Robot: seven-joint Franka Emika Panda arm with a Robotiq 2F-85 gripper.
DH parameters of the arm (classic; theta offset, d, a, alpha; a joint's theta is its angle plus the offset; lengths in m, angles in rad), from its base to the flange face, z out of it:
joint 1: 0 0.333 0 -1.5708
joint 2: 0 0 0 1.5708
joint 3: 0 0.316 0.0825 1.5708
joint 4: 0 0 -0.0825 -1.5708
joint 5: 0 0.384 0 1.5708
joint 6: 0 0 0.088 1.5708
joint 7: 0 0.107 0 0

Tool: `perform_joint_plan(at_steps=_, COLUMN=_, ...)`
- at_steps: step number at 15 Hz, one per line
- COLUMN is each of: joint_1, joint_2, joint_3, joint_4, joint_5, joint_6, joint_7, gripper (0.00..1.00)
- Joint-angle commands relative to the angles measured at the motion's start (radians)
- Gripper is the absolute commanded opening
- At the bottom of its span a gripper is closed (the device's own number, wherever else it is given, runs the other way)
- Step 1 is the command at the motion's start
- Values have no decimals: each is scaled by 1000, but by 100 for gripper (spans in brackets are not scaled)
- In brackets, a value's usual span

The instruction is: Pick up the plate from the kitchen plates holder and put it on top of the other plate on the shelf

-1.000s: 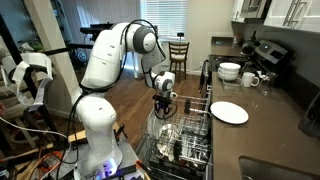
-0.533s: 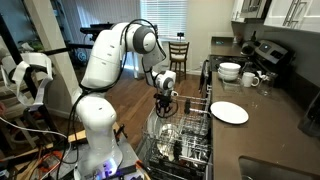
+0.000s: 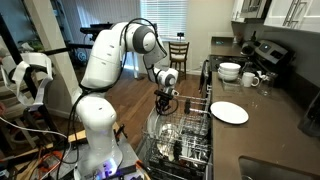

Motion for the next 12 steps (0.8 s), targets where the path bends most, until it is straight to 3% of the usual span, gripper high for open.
perform_joint_plan(at_steps=1, joint_1=-19, joint_2=-5, joint_3=13, joint_4=31, joint_5=41, joint_6=-92, joint_7=-21, gripper=29)
perform_joint_plan(at_steps=3, joint_1=-20, joint_2=0, joint_3=13, joint_4=36, joint_5=54, joint_6=-111, joint_7=-24, gripper=36)
perform_joint_plan(at_steps=12, joint_1=-31, joint_2=12, joint_3=15, joint_4=38, joint_5=71, joint_6=-104, joint_7=-44, gripper=93)
